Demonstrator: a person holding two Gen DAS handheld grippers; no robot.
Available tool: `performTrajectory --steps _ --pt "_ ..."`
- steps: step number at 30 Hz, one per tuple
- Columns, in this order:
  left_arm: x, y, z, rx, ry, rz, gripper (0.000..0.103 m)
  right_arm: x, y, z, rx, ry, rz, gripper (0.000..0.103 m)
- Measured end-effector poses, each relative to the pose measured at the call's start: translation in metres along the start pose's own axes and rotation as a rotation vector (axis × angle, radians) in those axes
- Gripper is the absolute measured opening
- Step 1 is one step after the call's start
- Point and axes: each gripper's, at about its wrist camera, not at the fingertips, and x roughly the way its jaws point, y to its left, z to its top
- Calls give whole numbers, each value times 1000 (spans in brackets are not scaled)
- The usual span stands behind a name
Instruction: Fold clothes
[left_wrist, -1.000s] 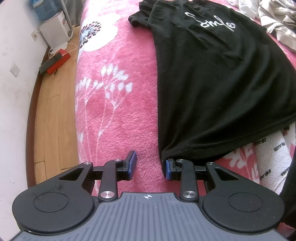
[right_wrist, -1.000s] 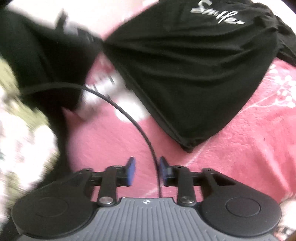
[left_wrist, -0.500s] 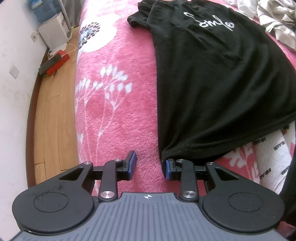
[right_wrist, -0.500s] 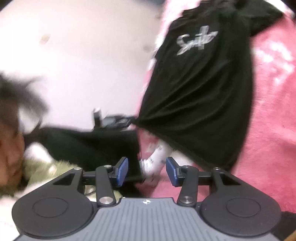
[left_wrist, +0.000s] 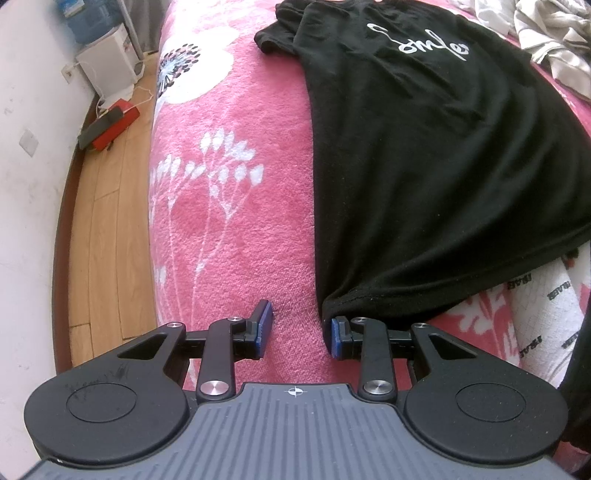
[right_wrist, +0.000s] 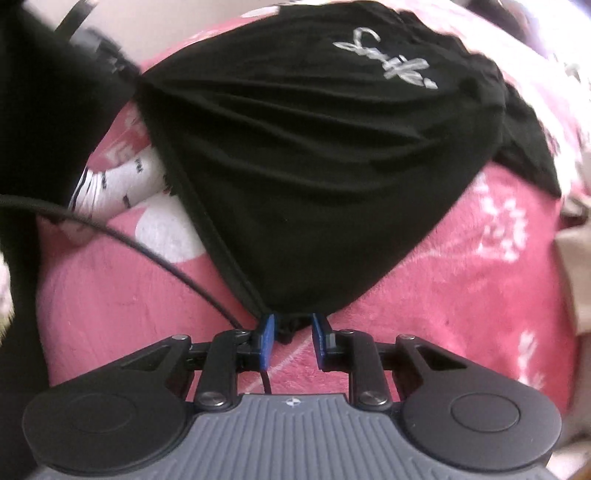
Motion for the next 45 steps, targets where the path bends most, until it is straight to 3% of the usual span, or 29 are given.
performTrajectory --steps 5,12,19,21,26,29,32,38,45 --pt "0 1 0 -6 0 0 32 9 19 -6 -171 39 -48 25" --pt "1 1 1 -4 2 3 32 20 27 -10 -257 40 -76 24" --pt "1 0 0 -4 -4 4 31 27 37 -14 -312 70 -124 6" --pt "0 0 -1 -6 -11 3 29 17 32 -9 -248 43 -125 5" --pt "-18 2 4 -67 -65 -44 3 -37 -12 9 142 -135 -68 4" --pt "-35 5 15 -105 -116 -79 1 -71 -44 16 389 -269 -49 4" --pt "-49 10 27 -148 -160 -118 1 -91 -65 22 549 -359 -89 4" --pt "-71 20 39 -221 -222 -172 0 -109 -75 21 646 -427 -108 4" --pt "-74 23 53 -223 -245 -167 0 -109 -79 31 660 -432 -132 4"
